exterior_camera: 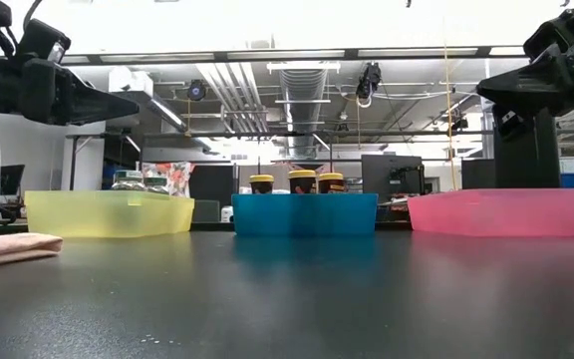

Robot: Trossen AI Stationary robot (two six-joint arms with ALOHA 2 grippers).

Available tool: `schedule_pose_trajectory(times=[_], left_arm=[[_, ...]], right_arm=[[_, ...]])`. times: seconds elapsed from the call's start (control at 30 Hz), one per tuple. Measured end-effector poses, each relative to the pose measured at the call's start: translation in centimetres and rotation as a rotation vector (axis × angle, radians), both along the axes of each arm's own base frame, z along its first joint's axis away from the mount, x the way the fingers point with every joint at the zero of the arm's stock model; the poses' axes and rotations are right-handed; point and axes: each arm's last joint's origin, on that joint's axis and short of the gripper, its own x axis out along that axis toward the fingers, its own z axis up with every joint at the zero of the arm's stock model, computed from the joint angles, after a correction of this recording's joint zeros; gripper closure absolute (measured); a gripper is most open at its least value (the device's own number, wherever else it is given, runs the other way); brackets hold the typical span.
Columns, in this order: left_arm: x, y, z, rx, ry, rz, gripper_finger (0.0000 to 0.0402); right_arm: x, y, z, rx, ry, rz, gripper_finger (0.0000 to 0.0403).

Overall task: Sort spices by type
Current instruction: Return to Home Position

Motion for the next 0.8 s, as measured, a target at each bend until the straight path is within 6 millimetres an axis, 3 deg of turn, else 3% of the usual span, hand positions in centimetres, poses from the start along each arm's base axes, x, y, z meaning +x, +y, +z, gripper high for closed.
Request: schedule_pose_trajectory(times=[0.8], left_arm=[[0.06,-0.01,-0.08,0.001,0.009,0.000,0.0116]], right_arm=[[0.00,0.00,-0.01,0.000,0.000,0.000,0.0390]])
